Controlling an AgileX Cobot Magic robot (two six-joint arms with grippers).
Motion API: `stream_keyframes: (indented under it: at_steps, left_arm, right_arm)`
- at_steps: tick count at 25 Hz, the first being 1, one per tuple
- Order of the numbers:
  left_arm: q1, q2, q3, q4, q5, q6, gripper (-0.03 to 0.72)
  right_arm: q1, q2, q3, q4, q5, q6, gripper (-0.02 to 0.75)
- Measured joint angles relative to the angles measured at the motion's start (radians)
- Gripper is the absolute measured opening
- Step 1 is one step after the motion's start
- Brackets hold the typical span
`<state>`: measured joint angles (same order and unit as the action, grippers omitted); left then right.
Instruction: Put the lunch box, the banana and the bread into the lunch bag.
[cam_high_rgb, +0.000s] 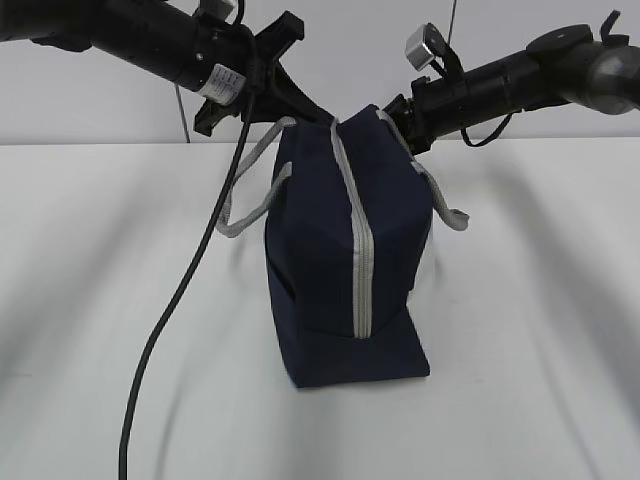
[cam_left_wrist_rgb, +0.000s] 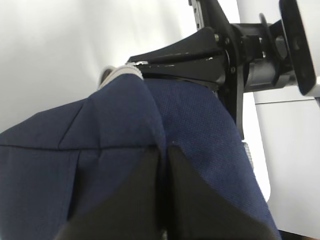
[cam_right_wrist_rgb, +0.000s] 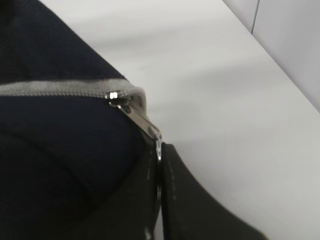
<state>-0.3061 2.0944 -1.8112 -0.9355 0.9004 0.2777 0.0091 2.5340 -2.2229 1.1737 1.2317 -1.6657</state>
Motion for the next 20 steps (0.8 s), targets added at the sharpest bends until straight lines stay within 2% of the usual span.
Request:
stream_keyframes:
  at_steps: [6,8,9,12,13,15,17,20]
  left_arm:
    - [-0.001,0.0,0.0,0.0,-0.003,0.003,0.011]
    - [-0.001,0.0,0.0,0.001,0.0,0.003,0.042]
    - [-0.001,0.0,-0.001,0.001,0.0,0.003,0.08]
    - [-0.001,-0.002,-0.005,0.0,0.002,0.003,0.269]
    - [-0.001,-0.002,-0.006,0.007,0.007,0.003,0.357]
    - [0.002,-0.003,-0.008,0.024,0.021,0.003,0.468]
    - [0.01,-0.004,-0.008,0.051,0.045,0.003,0.561]
    - [0.027,-0.025,-0.008,0.104,0.061,0.003,0.605]
  right_arm:
    - [-0.002,0.0,0.0,-0.003,0.002,0.134,0.011]
    - [-0.004,0.0,0.0,-0.013,-0.008,0.213,0.104]
    - [-0.007,0.0,0.0,-0.017,-0.015,0.237,0.155]
    - [-0.016,0.0,-0.018,-0.047,-0.022,0.324,0.452]
    - [-0.018,-0.002,-0.03,-0.057,-0.022,0.354,0.519]
    - [-0.026,-0.002,-0.077,-0.073,-0.022,0.443,0.613]
    - [-0.036,-0.002,-0.128,-0.1,-0.022,0.558,0.647]
    - [-0.048,-0.006,-0.214,-0.16,-0.018,0.801,0.662]
